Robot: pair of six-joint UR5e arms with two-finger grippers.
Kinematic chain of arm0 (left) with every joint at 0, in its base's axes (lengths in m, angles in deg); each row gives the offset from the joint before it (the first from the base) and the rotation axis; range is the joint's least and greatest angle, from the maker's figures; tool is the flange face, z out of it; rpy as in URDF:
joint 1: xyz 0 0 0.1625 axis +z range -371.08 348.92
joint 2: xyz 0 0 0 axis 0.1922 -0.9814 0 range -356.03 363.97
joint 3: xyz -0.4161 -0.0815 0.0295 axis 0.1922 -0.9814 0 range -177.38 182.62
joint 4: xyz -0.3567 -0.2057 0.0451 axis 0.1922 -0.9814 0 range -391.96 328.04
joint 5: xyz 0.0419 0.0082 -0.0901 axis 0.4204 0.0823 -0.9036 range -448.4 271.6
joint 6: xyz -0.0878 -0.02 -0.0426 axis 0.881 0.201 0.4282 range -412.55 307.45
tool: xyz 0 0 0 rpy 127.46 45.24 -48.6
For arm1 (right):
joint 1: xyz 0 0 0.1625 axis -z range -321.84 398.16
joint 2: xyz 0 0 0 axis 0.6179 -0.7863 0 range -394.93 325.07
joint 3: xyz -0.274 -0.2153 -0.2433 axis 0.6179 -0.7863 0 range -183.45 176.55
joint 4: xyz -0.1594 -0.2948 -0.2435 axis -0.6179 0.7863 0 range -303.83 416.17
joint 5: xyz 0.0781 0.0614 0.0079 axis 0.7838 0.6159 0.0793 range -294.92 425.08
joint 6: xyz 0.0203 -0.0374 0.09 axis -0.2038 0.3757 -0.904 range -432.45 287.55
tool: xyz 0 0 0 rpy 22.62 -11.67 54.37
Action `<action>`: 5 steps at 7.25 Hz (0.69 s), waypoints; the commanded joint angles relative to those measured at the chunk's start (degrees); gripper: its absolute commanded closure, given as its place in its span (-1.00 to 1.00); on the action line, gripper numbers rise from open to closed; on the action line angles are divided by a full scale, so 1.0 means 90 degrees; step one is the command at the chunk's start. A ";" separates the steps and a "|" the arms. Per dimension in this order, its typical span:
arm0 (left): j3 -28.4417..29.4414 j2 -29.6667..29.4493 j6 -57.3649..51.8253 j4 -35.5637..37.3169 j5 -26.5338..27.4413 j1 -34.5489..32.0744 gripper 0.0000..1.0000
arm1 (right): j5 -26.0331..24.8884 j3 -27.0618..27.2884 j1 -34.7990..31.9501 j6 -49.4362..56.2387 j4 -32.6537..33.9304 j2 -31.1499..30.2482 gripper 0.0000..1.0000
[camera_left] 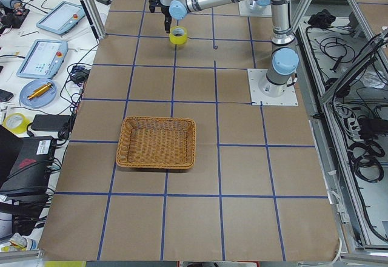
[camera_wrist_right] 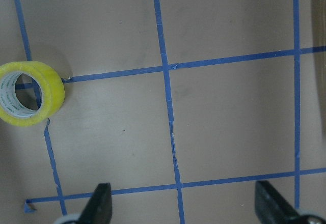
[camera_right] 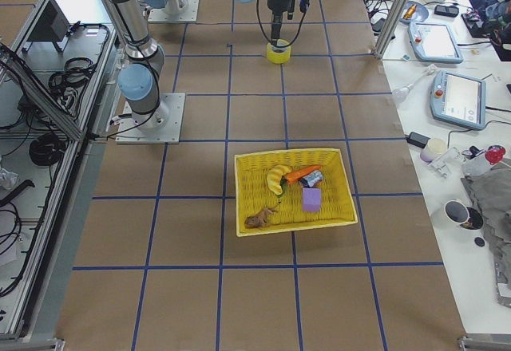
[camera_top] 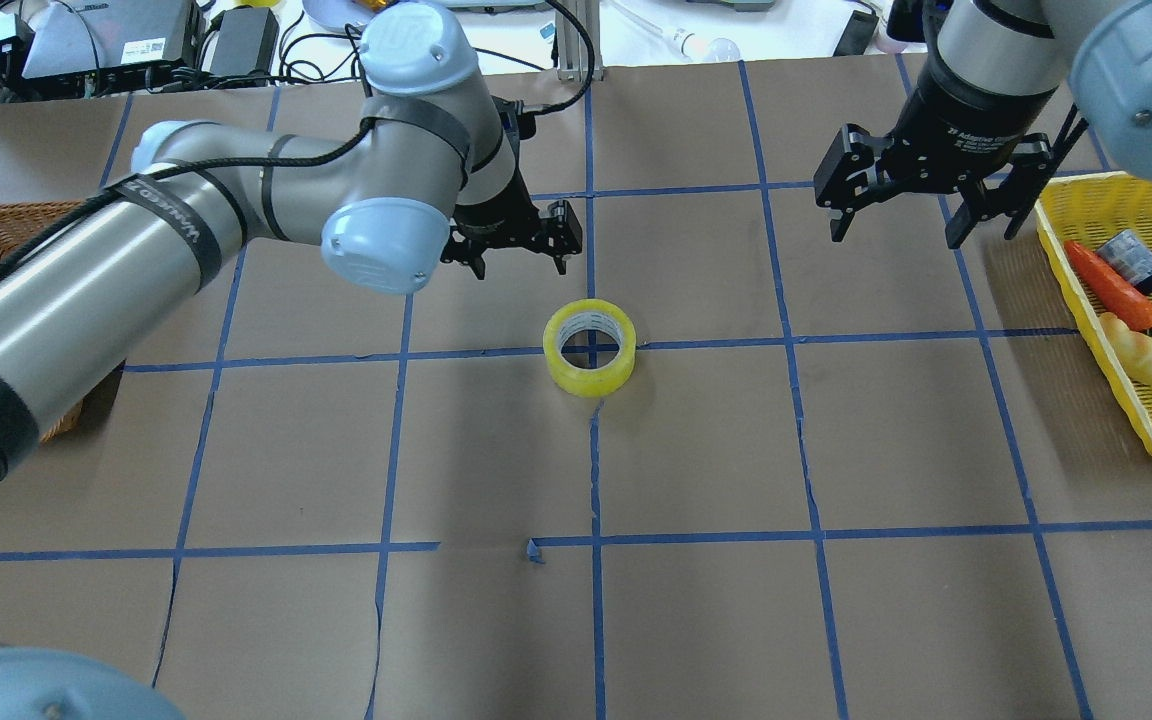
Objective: Transfer tape with both arms
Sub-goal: 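Lower the left gripper onto the tape roll and grasp it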
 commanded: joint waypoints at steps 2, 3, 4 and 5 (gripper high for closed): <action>-0.0302 -0.0487 0.0386 0.0485 0.0243 -0.0314 -1.00 | -0.0038 -0.0005 -0.0005 0.0003 -0.0018 -0.0034 -1.00; -0.0409 -0.0565 0.0405 0.0553 0.0243 -0.0353 -1.00 | -0.0038 0.0015 -0.0044 -0.0007 -0.0028 -0.0073 -1.00; -0.0449 -0.0575 0.0453 0.0641 0.0243 -0.0411 -0.94 | -0.0077 0.0005 -0.0160 -0.0055 -0.0028 -0.0102 -1.00; -0.0469 -0.0585 0.0512 0.0642 0.0233 -0.0422 -0.63 | -0.0377 0.0005 -0.0229 -0.0017 -0.0018 -0.0103 -1.00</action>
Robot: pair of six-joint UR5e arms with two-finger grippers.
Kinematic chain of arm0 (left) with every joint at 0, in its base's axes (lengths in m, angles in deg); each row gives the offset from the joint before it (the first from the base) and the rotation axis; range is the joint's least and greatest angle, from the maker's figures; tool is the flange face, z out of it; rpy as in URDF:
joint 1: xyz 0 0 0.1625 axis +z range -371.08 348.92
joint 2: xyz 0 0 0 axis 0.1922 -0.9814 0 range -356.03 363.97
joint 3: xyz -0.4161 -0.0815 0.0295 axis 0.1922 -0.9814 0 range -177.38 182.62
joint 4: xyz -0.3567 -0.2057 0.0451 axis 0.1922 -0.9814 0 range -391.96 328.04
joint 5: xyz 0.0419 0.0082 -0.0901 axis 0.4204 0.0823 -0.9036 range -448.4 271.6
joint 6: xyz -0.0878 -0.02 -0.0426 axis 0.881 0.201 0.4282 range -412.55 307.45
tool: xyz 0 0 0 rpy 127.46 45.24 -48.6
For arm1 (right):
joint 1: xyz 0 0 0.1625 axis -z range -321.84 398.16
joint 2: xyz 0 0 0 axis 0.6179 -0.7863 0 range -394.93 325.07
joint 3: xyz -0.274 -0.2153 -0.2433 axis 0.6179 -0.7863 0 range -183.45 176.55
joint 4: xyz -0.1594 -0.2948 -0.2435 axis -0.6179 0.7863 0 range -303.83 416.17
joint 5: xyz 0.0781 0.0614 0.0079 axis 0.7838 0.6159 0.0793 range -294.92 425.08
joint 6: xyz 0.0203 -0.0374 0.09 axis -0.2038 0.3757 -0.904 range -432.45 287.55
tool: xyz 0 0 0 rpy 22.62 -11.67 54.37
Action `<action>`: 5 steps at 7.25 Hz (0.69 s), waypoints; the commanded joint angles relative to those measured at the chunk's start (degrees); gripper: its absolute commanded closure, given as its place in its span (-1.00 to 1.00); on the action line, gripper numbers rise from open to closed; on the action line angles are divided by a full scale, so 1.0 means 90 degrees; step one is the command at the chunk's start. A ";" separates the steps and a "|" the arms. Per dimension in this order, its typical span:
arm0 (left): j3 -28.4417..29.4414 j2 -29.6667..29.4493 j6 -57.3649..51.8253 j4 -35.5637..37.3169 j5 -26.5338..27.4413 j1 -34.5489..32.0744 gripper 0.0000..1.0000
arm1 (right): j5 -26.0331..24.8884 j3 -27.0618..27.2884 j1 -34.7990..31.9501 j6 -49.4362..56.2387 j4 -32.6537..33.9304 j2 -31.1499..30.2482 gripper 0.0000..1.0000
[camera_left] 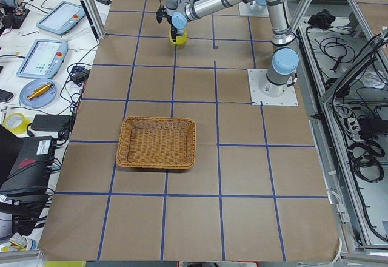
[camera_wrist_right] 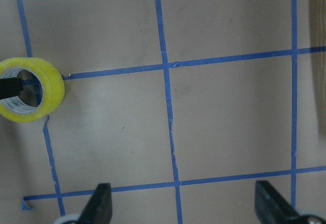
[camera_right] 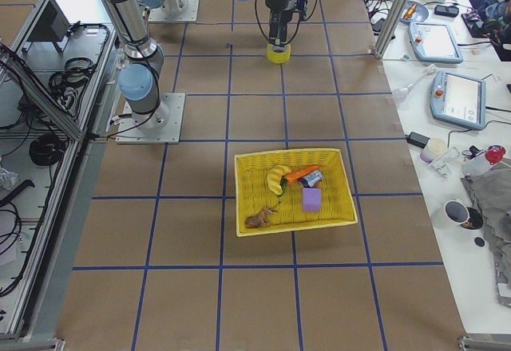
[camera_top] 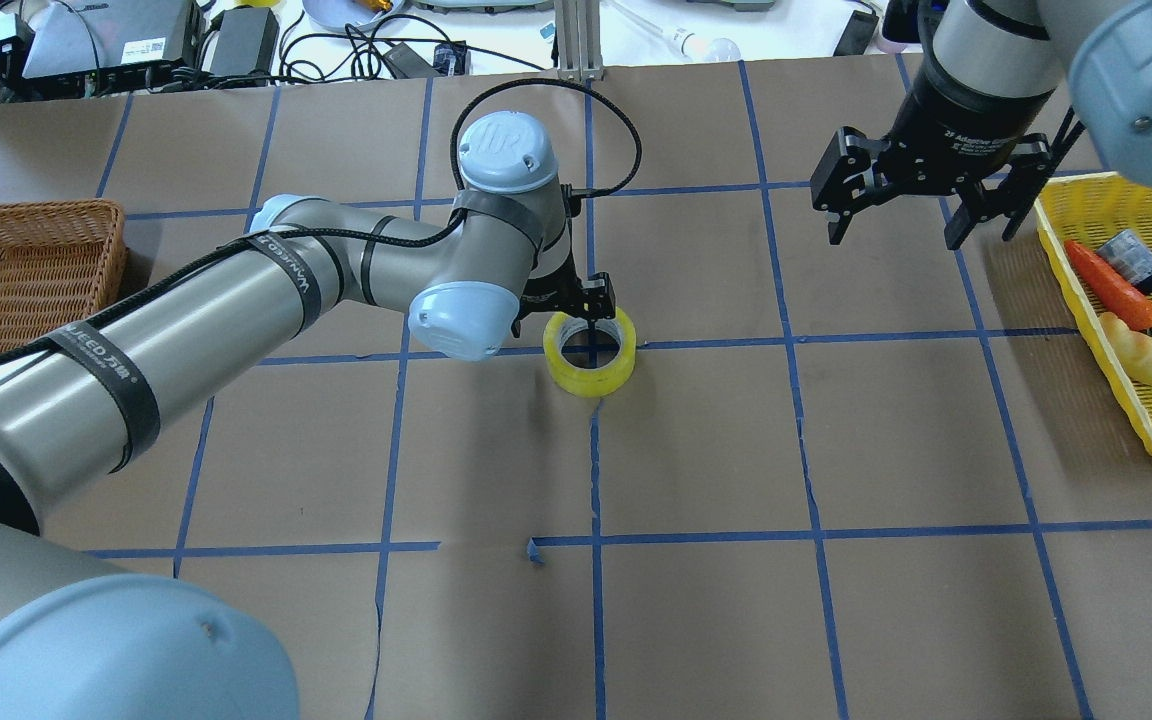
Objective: Transfer tape with both arms
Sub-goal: 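Lower the left gripper onto the tape roll and grasp it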
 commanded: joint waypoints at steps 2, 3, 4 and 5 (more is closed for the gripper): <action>-0.0268 -0.0015 -0.0275 0.0280 0.0003 -0.0092 0.61 | -0.0235 0.0011 -0.0096 -0.0152 -0.0004 -0.0025 -1.00; -0.0288 -0.0111 -0.0365 0.0311 0.0032 -0.0092 1.00 | -0.0244 0.0001 -0.0096 -0.0183 -0.0042 -0.0015 -1.00; -0.0221 -0.0044 -0.0414 0.0312 0.0042 -0.0073 1.00 | -0.0293 0.0001 -0.0096 -0.0193 -0.0188 -0.0015 -1.00; -0.0172 0.0063 -0.0415 0.0312 0.0052 0.0005 1.00 | -0.0313 -0.0028 -0.0096 -0.0193 -0.0421 -0.0015 -1.00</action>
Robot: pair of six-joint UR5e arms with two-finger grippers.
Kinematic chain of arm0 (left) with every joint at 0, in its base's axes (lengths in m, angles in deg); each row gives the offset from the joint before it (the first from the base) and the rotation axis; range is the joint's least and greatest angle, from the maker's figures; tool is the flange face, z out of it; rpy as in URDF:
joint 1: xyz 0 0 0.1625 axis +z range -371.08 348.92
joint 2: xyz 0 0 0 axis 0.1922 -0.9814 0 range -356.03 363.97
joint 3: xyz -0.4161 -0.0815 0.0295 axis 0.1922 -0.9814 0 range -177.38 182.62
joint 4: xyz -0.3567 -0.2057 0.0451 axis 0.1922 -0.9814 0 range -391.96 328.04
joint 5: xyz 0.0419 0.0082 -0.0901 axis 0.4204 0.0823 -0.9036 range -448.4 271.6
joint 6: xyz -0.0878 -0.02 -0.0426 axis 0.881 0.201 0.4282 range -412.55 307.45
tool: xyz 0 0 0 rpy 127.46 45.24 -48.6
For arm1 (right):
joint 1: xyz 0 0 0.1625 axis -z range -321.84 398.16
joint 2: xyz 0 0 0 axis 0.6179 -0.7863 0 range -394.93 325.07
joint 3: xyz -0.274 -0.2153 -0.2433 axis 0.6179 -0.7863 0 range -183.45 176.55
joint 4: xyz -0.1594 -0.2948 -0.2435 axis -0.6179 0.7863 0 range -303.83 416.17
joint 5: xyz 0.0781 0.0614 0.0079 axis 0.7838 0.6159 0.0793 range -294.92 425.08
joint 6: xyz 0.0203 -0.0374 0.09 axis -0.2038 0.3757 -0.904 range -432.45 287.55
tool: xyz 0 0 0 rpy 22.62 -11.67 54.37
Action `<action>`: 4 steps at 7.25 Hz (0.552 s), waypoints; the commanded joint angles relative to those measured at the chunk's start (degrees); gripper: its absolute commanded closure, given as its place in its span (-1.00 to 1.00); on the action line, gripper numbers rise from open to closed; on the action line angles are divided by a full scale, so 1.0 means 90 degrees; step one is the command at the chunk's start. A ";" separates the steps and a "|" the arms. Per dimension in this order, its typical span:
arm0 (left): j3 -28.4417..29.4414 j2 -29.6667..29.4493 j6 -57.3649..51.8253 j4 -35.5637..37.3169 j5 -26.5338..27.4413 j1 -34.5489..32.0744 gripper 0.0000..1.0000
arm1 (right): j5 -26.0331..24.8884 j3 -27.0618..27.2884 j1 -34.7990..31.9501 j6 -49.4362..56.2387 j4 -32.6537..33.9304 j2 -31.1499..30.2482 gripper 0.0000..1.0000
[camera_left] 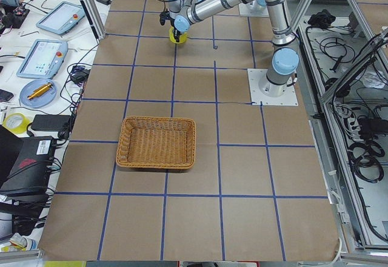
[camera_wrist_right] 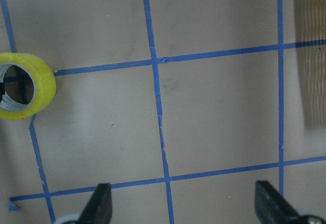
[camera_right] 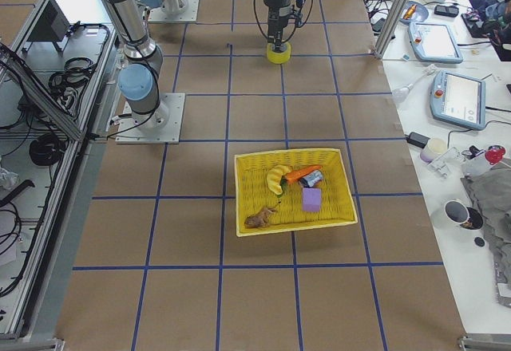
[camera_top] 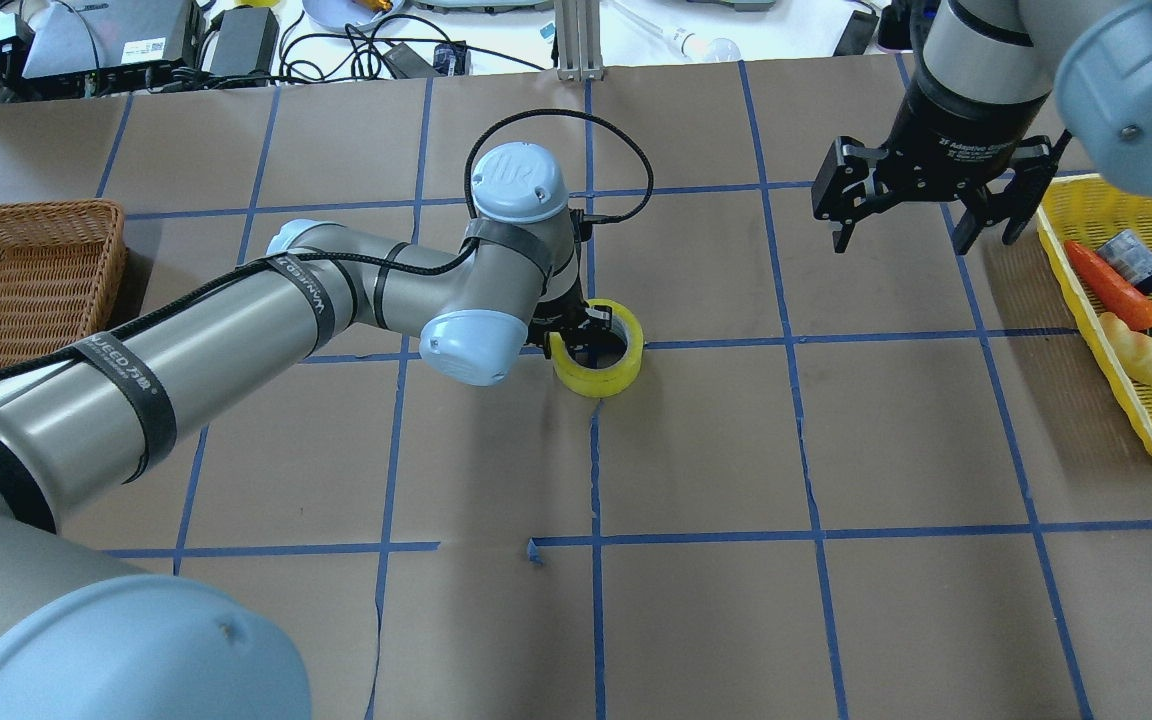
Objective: Transfer tape with both arms
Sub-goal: 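Lower the left gripper onto the tape roll and grasp it, then lift the tape roll with the left gripper and carry it to the wicker basket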
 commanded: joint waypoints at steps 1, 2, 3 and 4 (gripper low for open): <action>0.0100 0.0162 -0.0047 0.0003 0.0024 0.0413 1.00 | -0.0015 0.0006 0.0000 -0.0013 -0.0236 0.0002 -1.00; 0.0246 0.0404 -0.0173 -0.0259 -0.0004 0.0939 1.00 | -0.0034 0.0015 0.0000 -0.0004 -0.0236 0.0011 -1.00; 0.0527 0.0629 -0.1063 -0.0928 0.0005 0.1524 1.00 | -0.0034 0.0016 0.0000 0.0006 -0.0226 0.0011 -1.00; 0.0946 0.0728 -0.1981 -0.1670 0.0005 0.2265 1.00 | -0.0034 0.0016 0.0000 0.0035 -0.0235 0.0011 -1.00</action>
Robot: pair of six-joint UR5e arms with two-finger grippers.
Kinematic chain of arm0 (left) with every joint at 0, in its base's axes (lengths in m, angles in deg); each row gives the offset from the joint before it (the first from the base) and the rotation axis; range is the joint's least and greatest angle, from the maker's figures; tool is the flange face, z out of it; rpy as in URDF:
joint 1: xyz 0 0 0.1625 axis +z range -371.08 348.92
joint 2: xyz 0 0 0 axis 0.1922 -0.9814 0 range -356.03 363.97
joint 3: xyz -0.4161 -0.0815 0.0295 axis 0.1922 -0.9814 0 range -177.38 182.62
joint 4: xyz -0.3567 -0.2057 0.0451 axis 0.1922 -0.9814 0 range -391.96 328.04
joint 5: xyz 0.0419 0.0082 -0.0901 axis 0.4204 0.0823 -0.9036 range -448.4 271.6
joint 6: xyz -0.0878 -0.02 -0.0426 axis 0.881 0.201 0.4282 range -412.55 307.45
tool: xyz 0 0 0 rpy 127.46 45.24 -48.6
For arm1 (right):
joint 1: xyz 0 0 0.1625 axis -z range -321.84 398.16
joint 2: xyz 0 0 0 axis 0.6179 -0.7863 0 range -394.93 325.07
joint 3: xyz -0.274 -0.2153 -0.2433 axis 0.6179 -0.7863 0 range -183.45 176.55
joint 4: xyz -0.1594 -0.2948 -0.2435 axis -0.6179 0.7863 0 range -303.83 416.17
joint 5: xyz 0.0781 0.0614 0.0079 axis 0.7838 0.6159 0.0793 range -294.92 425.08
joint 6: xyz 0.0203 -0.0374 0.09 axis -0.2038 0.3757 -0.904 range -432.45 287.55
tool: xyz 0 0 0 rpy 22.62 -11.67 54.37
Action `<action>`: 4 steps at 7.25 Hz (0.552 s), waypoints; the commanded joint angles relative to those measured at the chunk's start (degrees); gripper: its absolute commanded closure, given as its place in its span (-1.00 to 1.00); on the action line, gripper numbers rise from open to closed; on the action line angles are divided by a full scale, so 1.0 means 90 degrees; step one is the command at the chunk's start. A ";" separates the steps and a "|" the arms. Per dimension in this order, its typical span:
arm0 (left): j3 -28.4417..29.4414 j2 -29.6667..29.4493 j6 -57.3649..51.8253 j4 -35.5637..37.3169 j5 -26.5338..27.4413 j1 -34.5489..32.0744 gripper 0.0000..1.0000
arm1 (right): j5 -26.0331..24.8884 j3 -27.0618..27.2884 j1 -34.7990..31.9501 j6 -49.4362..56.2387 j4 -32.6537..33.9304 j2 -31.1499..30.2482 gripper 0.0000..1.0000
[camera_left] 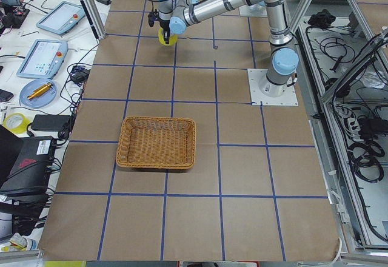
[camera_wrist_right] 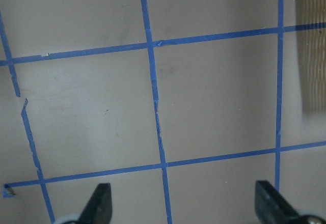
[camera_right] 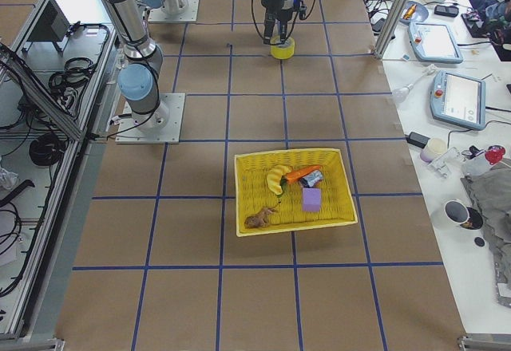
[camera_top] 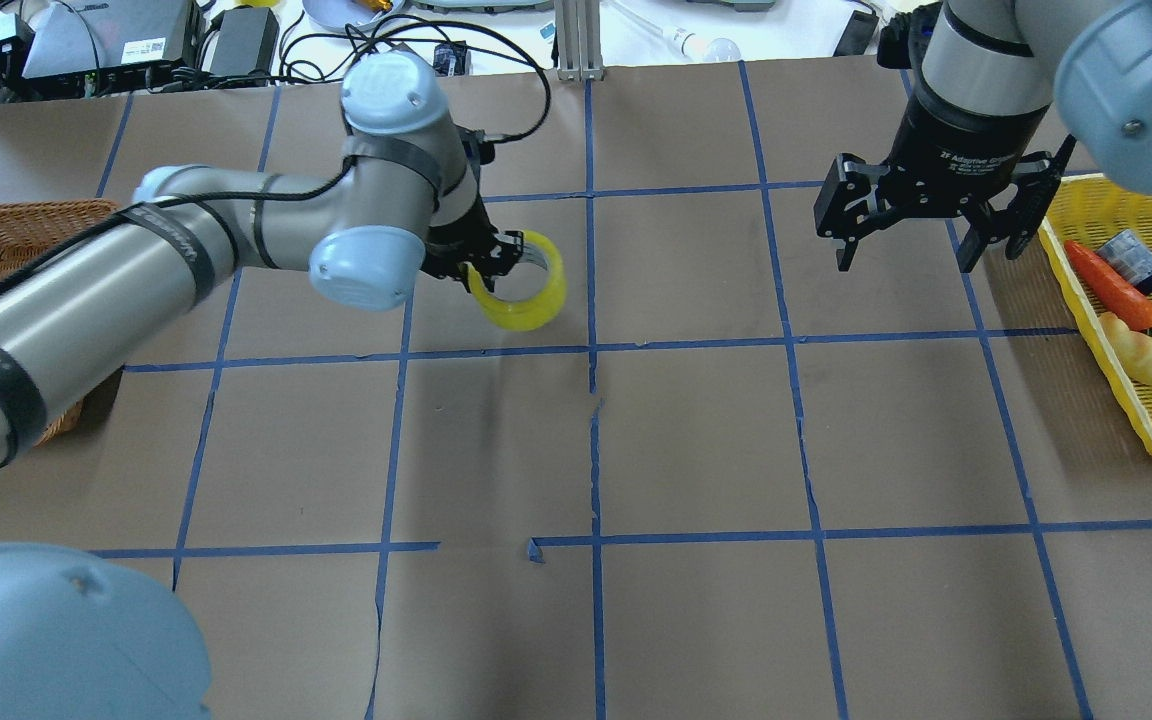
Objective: Transfer tape with both arms
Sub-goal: 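Lift the tape roll with the left gripper and carry it to the wicker basket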
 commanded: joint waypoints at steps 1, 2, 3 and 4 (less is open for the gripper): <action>0.0955 0.0263 -0.1710 -0.1437 0.0165 0.1504 1.00 | 0.0007 0.0023 0.0009 0.0105 0.0011 0.0031 -1.00; 0.1396 0.0254 -0.2674 -0.1578 0.0505 0.1955 1.00 | 0.0017 0.0023 0.0009 0.0096 0.0040 0.0041 -1.00; 0.1516 0.0254 -0.3525 -0.1609 0.0508 0.2472 1.00 | 0.0008 0.0023 0.0009 0.0106 0.0021 0.0031 -1.00; 0.1566 0.0215 -0.4355 -0.1618 0.0460 0.3299 1.00 | 0.0037 0.0023 0.0009 0.0087 0.0050 0.0031 -1.00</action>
